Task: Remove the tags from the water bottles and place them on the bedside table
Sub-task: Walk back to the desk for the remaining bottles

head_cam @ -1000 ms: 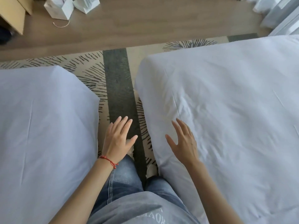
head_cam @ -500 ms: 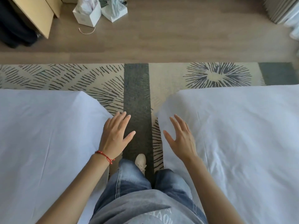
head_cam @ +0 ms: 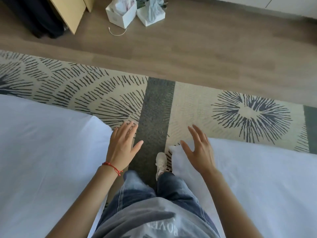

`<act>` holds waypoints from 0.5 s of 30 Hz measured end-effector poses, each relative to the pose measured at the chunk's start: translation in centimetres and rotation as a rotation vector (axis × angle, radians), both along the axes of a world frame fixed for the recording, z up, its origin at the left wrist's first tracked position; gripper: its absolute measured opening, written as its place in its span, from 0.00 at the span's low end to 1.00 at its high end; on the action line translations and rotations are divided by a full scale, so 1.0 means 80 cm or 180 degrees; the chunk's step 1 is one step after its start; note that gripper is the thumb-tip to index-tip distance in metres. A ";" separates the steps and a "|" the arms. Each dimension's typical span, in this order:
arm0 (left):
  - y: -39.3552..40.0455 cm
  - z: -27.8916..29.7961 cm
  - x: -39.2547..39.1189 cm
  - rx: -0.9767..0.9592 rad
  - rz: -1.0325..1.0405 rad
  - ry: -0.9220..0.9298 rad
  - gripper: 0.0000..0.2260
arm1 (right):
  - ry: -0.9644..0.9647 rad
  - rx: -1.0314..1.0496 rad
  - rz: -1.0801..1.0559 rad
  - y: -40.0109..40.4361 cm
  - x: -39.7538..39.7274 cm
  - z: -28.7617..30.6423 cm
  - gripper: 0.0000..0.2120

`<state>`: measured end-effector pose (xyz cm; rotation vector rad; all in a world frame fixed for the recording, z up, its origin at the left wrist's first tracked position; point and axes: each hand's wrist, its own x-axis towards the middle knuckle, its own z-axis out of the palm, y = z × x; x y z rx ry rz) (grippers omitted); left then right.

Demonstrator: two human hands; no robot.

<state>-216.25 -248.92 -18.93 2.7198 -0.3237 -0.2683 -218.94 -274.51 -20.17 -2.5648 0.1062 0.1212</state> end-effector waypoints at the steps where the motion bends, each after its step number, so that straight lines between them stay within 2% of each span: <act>1: -0.001 0.000 0.012 -0.0011 0.0081 0.0009 0.26 | 0.0009 -0.0003 0.0100 -0.005 0.021 0.002 0.25; 8: 0.015 -0.003 0.090 -0.0083 0.0710 -0.0008 0.24 | -0.0065 -0.0195 0.0716 0.001 0.169 0.016 0.25; 15: 0.083 -0.014 0.165 -0.0105 0.1162 0.0049 0.23 | -0.0028 -0.0216 0.1287 0.098 0.282 0.004 0.25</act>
